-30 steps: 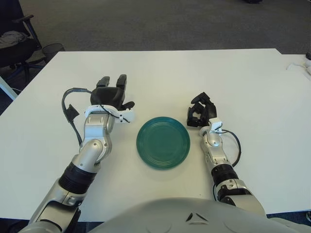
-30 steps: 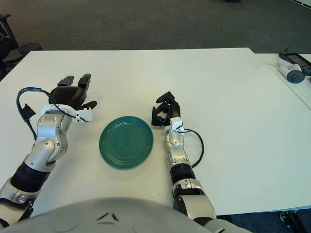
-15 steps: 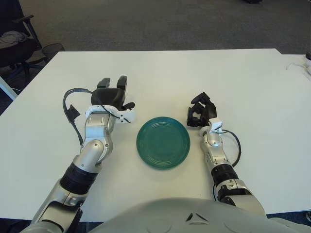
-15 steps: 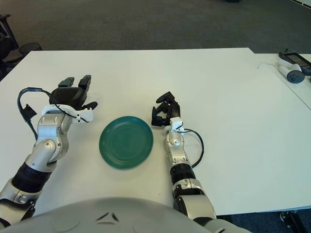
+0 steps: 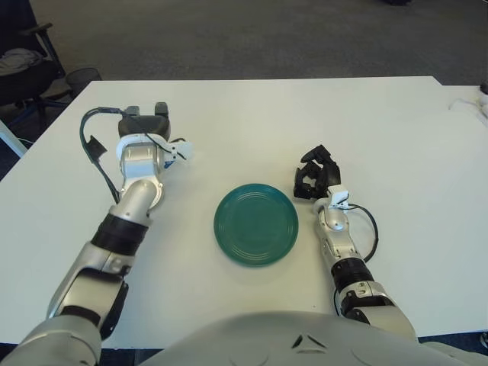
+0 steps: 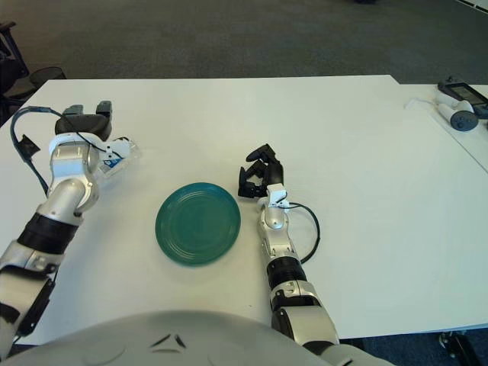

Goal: Put the bottle into the plate.

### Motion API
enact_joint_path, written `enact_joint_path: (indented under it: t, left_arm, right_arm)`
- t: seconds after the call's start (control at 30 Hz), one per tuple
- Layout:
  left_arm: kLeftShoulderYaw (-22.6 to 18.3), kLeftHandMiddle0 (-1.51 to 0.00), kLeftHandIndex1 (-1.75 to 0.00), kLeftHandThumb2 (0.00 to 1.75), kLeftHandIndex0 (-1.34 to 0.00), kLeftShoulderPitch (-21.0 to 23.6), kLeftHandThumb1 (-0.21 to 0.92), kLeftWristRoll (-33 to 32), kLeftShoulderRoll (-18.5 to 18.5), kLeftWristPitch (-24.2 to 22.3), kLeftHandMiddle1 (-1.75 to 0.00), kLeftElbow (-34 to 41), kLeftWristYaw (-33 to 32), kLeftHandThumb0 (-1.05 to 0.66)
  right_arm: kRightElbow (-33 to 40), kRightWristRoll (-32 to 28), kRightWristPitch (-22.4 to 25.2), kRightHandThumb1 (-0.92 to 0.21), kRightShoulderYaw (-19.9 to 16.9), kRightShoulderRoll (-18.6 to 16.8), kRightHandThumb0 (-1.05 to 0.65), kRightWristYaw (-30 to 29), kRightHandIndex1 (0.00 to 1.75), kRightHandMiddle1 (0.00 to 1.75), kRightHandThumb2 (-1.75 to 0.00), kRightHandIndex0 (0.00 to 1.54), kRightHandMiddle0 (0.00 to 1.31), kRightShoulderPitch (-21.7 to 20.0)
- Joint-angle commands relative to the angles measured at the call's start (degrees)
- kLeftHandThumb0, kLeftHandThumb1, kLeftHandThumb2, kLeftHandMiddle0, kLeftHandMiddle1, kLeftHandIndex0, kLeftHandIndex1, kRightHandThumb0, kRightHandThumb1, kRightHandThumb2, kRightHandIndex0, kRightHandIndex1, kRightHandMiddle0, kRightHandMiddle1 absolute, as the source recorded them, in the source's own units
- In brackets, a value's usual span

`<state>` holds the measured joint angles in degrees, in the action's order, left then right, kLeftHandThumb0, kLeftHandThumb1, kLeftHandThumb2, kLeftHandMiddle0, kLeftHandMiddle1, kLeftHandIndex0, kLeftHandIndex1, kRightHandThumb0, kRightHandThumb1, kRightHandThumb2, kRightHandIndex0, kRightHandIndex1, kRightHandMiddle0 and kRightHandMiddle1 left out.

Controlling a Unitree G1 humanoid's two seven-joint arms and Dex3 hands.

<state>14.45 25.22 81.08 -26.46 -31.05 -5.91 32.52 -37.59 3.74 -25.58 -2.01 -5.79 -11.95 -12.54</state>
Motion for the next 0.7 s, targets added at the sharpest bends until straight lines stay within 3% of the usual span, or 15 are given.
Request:
enact_joint_path:
  t: [0.0, 0.5, 0.67]
  left_arm:
    - [0.96, -0.17, 0.00, 1.00, -0.01, 1.05, 0.92, 1.10, 0.09, -2.01, -0.02, -2.79, -2.50, -1.05]
    - [2.89, -0.18, 0.00, 1.00, 0.00, 8.68, 0.92, 1.53, 1.29, -11.38, -0.01, -15.04, -9.64, -1.05]
    - [3.60, -0.18, 0.00, 1.00, 0.00, 9.97, 0.92, -1.38, 0.78, -10.67, -0.01, -17.28, -9.32, -1.05]
  right_arm:
    - [-6.50, -0.30, 6.70, -0.08, -0.88, 0.68, 0.00, -0.39, 1.63, 1.75, -1.55, 0.83, 0.55, 6.19]
    - [-7.24, 0.31, 7.06, -0.07, -0.69, 0.55, 0.00, -1.75, 1.64, 1.75, -1.57, 0.83, 0.57, 5.96]
    - [-7.58, 0.12, 6.77, -0.07, -0.85, 0.65, 0.00, -1.63, 1.63, 1.75, -1.56, 0.84, 0.56, 5.82]
